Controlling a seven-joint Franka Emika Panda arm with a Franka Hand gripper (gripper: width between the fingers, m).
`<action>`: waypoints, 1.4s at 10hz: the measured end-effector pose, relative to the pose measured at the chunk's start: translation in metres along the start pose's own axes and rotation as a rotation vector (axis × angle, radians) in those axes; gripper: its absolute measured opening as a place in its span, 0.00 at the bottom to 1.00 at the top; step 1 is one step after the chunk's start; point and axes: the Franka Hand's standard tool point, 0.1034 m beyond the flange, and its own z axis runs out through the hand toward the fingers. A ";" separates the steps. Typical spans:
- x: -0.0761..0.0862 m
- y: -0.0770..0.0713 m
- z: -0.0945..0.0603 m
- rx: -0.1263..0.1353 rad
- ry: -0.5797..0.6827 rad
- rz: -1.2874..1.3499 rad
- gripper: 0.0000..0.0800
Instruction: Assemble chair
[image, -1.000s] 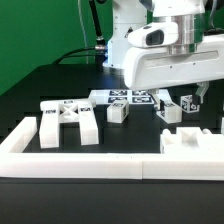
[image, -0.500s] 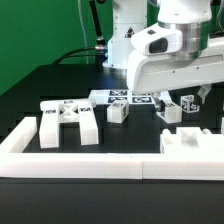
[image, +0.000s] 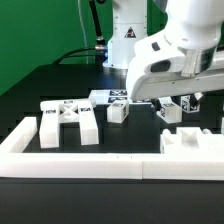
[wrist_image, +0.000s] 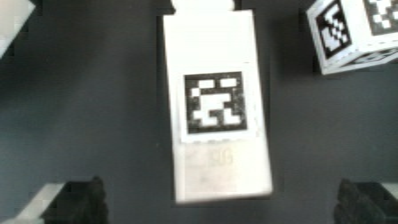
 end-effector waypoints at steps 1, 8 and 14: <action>-0.001 0.000 0.002 0.007 -0.068 -0.001 0.81; -0.001 -0.001 0.020 -0.006 -0.226 0.044 0.81; 0.000 -0.002 0.026 -0.004 -0.222 0.029 0.36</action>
Offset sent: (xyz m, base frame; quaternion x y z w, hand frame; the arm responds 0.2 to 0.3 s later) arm 0.0026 -0.0073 0.0012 -0.0458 -0.1338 0.0080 0.9899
